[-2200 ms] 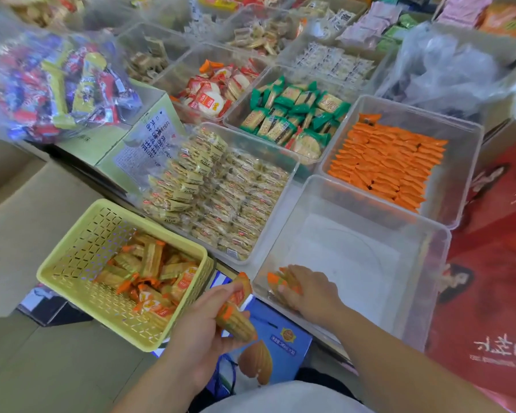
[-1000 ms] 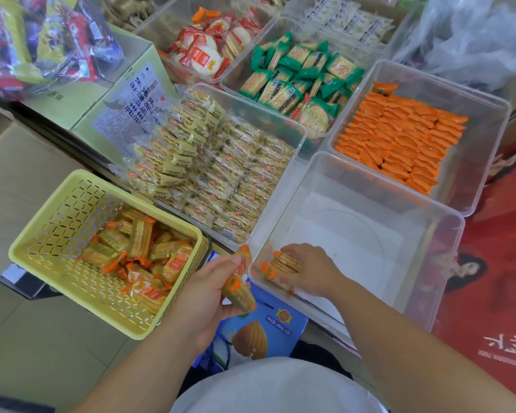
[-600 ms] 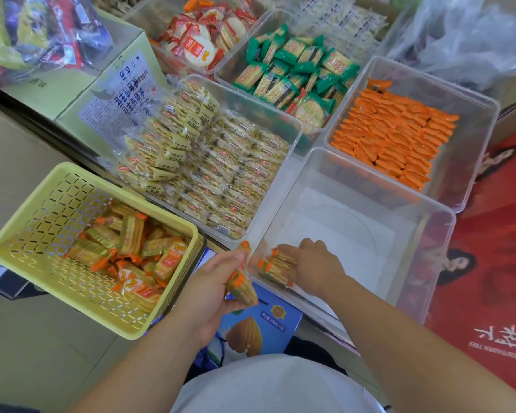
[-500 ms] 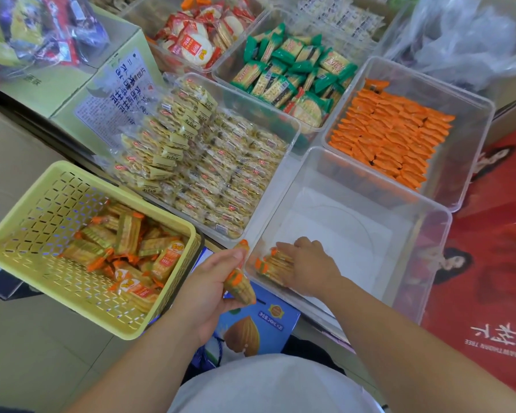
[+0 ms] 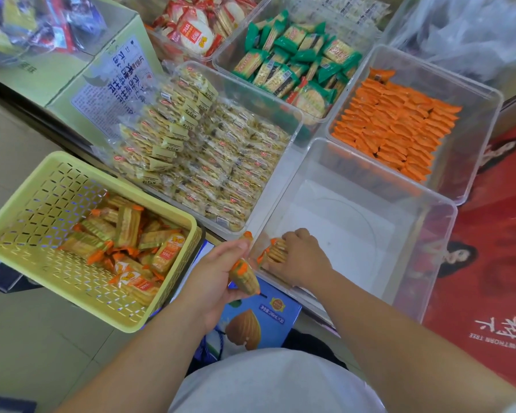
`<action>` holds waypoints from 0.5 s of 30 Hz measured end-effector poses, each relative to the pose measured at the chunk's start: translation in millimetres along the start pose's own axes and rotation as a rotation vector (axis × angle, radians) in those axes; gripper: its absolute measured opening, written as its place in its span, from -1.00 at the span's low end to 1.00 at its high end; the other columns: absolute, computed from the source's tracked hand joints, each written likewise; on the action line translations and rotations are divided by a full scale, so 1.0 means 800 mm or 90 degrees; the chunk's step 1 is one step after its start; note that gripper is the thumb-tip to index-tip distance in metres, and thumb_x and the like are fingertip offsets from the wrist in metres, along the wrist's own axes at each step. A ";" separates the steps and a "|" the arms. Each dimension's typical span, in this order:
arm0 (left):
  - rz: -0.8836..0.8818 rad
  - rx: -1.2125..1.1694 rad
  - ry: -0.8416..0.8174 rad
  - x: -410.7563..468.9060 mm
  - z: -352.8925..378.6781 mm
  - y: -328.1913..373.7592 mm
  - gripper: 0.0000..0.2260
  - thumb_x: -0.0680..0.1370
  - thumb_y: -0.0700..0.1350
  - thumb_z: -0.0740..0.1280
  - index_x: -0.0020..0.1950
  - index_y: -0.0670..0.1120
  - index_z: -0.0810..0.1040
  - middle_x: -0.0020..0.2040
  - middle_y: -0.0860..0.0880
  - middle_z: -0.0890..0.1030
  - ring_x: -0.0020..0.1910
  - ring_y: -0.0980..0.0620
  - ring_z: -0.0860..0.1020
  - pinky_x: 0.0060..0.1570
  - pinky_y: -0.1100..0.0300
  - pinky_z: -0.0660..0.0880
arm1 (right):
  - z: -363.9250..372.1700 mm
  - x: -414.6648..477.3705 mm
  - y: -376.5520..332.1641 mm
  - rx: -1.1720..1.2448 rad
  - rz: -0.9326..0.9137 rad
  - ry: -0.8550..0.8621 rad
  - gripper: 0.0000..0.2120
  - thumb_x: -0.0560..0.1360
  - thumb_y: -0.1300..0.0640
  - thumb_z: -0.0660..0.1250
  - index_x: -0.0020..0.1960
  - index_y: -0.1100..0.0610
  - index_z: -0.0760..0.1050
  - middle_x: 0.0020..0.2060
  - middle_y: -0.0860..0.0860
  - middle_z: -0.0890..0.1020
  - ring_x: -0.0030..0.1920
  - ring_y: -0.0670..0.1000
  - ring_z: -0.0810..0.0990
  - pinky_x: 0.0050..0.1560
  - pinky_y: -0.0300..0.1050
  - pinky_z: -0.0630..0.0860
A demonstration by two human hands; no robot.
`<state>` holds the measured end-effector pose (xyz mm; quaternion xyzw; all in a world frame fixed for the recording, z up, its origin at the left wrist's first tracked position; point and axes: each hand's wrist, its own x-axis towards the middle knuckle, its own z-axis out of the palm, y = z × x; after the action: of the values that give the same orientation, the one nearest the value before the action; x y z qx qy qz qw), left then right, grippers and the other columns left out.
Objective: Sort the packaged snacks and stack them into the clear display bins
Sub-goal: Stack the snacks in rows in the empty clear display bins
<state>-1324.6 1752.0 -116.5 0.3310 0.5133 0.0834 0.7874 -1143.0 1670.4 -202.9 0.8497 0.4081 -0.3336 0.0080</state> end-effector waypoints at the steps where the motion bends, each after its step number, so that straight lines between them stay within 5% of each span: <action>1: 0.000 0.006 0.001 0.000 -0.001 0.000 -0.58 0.32 0.17 0.50 0.11 0.02 0.73 -0.05 -0.01 0.74 -0.10 -0.13 0.66 0.01 -0.26 0.66 | -0.002 -0.002 0.006 -0.010 0.012 -0.006 -0.20 0.33 -0.46 0.36 0.44 -0.09 0.33 0.31 0.02 0.34 0.34 0.13 0.35 0.17 0.15 0.49; 5: 0.002 0.016 0.005 -0.006 -0.003 0.001 -0.66 0.36 0.17 0.47 0.07 0.07 0.74 0.00 -0.02 0.74 0.01 -0.17 0.68 0.04 -0.28 0.65 | -0.006 -0.004 0.026 0.099 0.040 -0.058 -0.14 0.37 -0.37 0.43 0.55 -0.12 0.20 0.40 0.10 0.31 0.38 0.19 0.37 0.23 0.07 0.44; 8: 0.007 0.021 0.026 -0.013 -0.004 0.005 -0.81 0.54 0.10 0.43 0.09 0.09 0.74 0.09 -0.10 0.69 0.10 -0.20 0.68 0.07 -0.28 0.64 | -0.009 -0.007 0.024 0.154 -0.004 -0.057 -0.27 0.45 -0.27 0.43 0.51 -0.02 0.33 0.34 0.09 0.49 0.26 0.13 0.52 0.11 -0.05 0.45; 11: 0.036 0.039 0.045 -0.024 -0.007 0.006 -0.81 0.60 0.09 0.39 0.10 0.06 0.73 -0.01 -0.07 0.71 0.01 -0.16 0.71 0.02 -0.24 0.66 | -0.014 -0.012 0.019 0.108 -0.034 -0.049 -0.43 0.50 -0.24 0.37 0.44 -0.05 0.41 0.27 0.06 0.57 0.21 0.13 0.53 0.14 0.00 0.49; 15: 0.038 0.022 0.054 -0.042 -0.006 0.009 -0.84 0.57 0.07 0.42 0.06 0.07 0.72 -0.11 -0.03 0.70 0.05 -0.28 0.68 -0.08 -0.22 0.68 | -0.024 -0.012 0.019 0.002 -0.032 -0.085 -0.34 0.53 -0.31 0.30 0.54 -0.08 0.27 0.36 0.07 0.48 0.30 0.16 0.46 0.23 0.10 0.47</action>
<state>-1342.4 1743.5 -88.4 0.3557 0.5377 0.1122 0.7562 -1126.0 1659.2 -185.8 0.8152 0.4273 -0.3901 0.0251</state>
